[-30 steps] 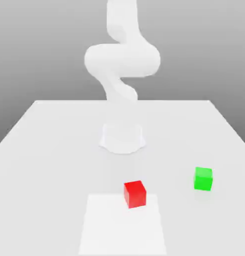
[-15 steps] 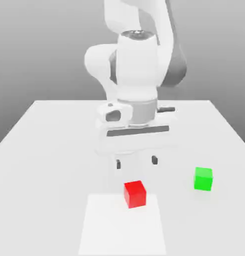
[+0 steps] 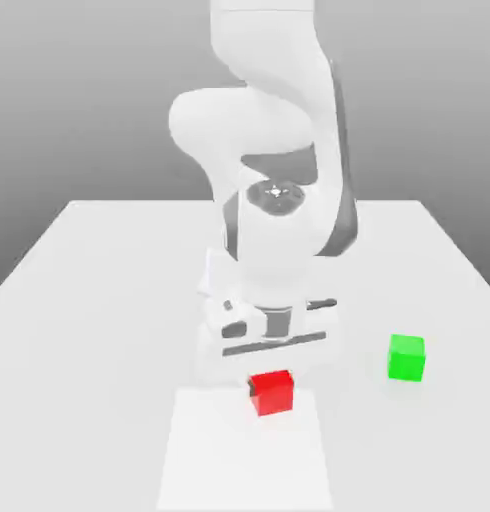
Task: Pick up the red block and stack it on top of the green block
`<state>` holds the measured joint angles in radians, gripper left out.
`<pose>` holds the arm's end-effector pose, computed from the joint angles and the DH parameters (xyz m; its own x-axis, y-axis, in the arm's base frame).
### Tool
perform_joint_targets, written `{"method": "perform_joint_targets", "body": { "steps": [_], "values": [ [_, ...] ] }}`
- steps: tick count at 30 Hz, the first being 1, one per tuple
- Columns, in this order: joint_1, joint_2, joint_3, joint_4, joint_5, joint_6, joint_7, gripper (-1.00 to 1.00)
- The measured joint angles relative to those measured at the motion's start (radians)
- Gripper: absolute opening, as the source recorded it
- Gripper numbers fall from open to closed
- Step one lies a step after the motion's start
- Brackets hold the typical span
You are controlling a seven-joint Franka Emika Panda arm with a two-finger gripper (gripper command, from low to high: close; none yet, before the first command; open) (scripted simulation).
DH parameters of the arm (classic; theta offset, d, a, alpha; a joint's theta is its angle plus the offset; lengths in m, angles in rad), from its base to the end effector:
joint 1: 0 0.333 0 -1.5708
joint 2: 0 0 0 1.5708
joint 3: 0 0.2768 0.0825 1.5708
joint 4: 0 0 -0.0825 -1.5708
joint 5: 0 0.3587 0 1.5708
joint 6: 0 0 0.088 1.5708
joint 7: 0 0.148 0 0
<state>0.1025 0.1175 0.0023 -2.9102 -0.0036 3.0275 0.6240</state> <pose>0.3233 0.0343 0.1032 0.8700 -0.4931 -0.0001 -0.4931 -0.8700 0.0002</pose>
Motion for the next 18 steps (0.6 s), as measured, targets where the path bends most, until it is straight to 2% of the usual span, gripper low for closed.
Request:
{"method": "perform_joint_targets", "body": {
  "steps": [7,18],
  "values": [
    [0.024,-0.225,0.018,-0.027,0.012,-0.198,-0.005,-1.00],
    [0.367,-0.320,0.257,0.019,0.125,-0.334,-0.035,-1.00]
  ]
}}
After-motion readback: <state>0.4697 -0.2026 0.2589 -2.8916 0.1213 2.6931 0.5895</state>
